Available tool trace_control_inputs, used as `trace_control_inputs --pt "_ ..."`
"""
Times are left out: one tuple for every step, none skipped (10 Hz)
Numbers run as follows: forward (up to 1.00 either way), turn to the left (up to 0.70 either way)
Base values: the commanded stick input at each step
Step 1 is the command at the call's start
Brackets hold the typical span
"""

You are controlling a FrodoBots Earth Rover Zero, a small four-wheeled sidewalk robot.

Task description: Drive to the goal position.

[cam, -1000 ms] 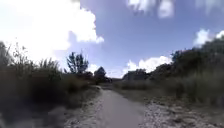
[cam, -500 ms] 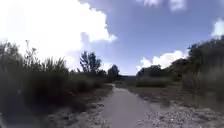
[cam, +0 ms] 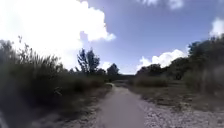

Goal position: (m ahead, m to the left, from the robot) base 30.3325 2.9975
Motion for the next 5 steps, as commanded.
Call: trace_control_inputs --pt "0.7 0.0" --pt "0.7 0.0" --pt "0.7 0.0" --pt "0.7 0.0" --pt "0.7 0.0"
